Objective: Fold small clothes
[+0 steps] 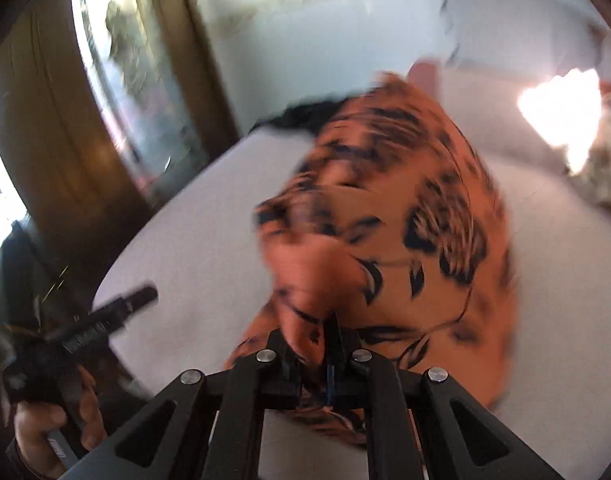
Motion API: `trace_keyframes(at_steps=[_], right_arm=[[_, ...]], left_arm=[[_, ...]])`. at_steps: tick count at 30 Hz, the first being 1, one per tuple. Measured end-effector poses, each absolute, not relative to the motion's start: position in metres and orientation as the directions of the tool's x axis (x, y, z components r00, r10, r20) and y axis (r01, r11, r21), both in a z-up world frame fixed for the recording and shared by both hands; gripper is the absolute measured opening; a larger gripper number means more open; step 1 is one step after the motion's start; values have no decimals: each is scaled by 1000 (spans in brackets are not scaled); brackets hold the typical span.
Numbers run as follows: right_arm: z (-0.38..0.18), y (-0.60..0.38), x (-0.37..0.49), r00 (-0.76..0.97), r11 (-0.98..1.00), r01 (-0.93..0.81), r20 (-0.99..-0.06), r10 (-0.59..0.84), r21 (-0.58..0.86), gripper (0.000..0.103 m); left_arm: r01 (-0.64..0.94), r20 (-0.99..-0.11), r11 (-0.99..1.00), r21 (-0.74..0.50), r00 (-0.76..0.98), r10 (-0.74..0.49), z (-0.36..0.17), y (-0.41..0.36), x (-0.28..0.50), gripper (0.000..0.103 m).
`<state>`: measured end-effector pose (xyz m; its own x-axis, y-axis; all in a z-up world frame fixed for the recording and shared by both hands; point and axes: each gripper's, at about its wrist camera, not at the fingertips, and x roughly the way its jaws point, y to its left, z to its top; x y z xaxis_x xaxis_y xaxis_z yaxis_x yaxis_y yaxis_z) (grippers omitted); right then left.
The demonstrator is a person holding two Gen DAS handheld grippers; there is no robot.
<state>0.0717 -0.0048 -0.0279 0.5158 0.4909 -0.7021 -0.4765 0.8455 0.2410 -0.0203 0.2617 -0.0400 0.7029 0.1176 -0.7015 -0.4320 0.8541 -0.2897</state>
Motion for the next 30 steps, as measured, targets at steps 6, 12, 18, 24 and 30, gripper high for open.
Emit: trace_keyframes(at_steps=[6, 12, 18, 24, 30], right_arm=[[-81, 18, 72, 361, 788, -487, -734, 575, 378, 77], [-50, -68, 67, 423, 767, -387, -640, 641, 512, 78], [-52, -157, 107, 499, 794, -198, -638, 586, 575, 78], [-87, -169, 158, 365, 704, -162, -621, 694, 691, 78], [-142, -146, 207, 236, 619, -51, -592, 770, 784, 77]], left_arm=[[-314, -681, 880, -355, 732, -13, -37, 245, -19, 72], [-136, -677, 897, -422, 705, -211, -39, 207, 38, 72], [-143, -789, 881, -451, 526, -318, -87, 206, 138, 72], [-109, -761, 813, -572, 440, -476, -106, 204, 186, 33], [-56, -753, 815, -577, 421, -505, -106, 205, 192, 42]])
